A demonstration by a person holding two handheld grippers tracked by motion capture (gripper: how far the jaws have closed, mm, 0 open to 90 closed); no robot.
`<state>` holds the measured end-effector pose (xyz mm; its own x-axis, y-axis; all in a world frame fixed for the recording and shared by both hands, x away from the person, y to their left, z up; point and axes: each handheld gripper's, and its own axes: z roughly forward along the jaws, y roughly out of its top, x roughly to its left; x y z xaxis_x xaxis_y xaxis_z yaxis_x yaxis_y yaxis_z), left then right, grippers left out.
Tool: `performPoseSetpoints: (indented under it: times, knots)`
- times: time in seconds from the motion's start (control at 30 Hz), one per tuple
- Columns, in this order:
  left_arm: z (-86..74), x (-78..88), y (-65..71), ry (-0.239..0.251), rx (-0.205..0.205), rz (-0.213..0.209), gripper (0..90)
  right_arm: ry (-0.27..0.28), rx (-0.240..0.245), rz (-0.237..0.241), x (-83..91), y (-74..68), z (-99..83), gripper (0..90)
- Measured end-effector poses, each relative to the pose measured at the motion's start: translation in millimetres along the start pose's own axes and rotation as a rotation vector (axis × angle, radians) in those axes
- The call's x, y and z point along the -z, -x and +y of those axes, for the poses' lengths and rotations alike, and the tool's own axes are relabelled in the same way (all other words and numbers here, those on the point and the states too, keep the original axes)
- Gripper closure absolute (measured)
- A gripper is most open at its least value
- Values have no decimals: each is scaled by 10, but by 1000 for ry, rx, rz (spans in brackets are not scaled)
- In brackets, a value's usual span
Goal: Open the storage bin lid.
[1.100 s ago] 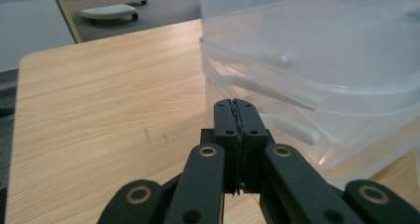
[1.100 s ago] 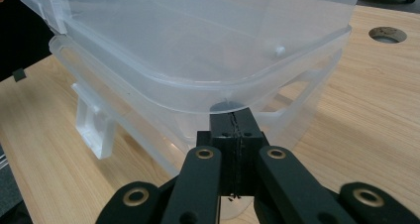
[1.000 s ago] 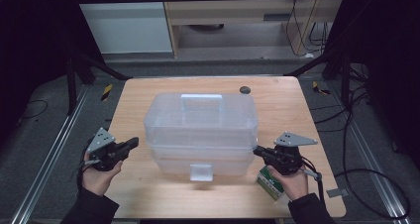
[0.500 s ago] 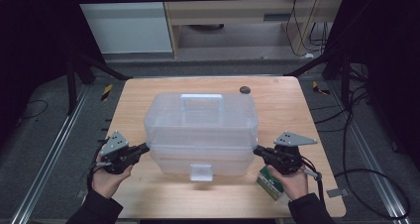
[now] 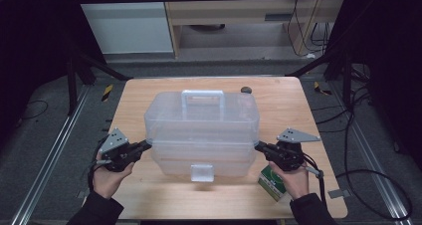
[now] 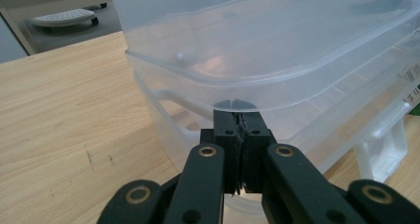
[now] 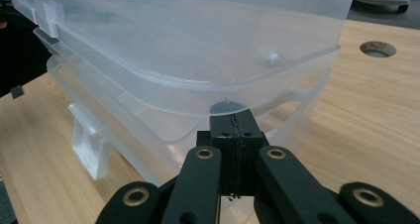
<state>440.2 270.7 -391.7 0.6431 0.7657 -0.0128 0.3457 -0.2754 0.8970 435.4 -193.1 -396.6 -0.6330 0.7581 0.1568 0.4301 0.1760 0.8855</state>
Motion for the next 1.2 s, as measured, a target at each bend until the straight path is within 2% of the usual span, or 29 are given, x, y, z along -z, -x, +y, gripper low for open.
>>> performPoseSetpoints:
  times: [0.2,0.57,0.87,1.0,1.2]
  knots:
    - [87,10,-13,31,1,6,880,26,-10,4,8,30,84,900]
    - [205,-28,-28,54,2,21,875,53,-15,5,17,60,199,900]
    - [201,-26,-30,59,-8,22,862,53,-11,9,16,63,207,900]
    - [167,-27,-36,46,-10,32,825,51,-9,9,17,58,203,900]
    - [115,-1,-84,46,-20,103,723,42,-4,13,15,53,199,900]
